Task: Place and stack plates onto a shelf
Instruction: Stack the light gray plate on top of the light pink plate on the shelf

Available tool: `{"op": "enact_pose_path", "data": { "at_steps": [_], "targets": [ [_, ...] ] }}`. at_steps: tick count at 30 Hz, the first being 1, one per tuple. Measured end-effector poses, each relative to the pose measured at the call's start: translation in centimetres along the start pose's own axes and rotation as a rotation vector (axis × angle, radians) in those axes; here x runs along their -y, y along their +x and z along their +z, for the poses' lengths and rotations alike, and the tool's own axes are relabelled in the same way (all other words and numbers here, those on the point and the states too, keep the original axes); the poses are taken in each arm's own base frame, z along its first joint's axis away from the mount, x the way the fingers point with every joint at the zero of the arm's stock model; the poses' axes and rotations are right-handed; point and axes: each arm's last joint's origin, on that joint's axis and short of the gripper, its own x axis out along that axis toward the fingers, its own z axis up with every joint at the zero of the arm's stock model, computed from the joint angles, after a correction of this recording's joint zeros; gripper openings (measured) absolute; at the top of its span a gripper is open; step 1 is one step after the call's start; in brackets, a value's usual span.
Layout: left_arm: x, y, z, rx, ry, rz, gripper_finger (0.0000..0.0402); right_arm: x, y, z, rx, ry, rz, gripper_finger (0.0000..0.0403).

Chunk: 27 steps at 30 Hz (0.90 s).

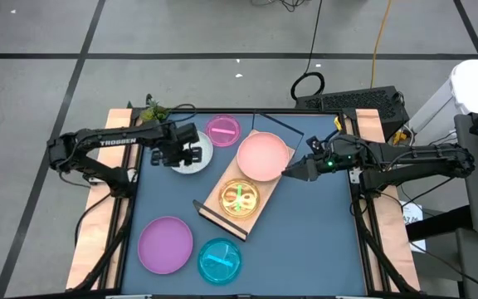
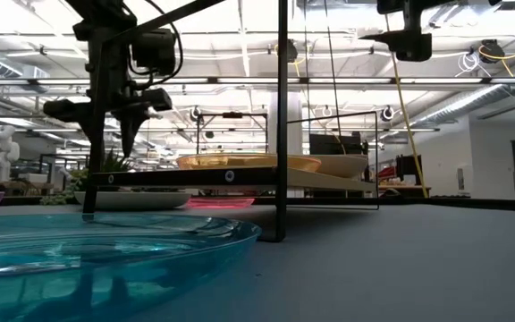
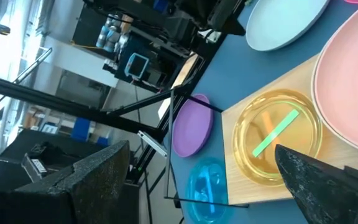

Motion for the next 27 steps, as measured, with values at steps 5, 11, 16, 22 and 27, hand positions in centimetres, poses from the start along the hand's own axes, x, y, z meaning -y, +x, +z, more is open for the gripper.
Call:
{"op": "enact_pose_path", "data": {
  "at_steps": [5,11,16,22,27],
  "targets": [
    [-0.5,-0.7,0.4,0.147,0.035,0.037,0.0246,0.0,0.0,0.0,0.011,0.005,-0.005,0.0380],
    [-0.9,-1.9,0.2,0.220,0.198,0.029,0.0257,0.1,0.0,0.1,0.036,0.049,-0.023,0.0380],
    [-1.9,-2.0,-0.2,0.183,0.089,0.102,0.0257,0.3,0.0,0.0,0.028,0.076,-0.041,0.0380],
    [-4.1,-0.3,0.4,0.055,-0.037,0.166,0.0257,0.3,0.0,0.0,0.027,0.092,-0.045,0.0380],
    [-4.3,0.6,1.4,0.043,-0.052,0.045,0.0257,0.3,0.0,0.0,0.045,0.108,-0.054,0.0380]
  ]
}}
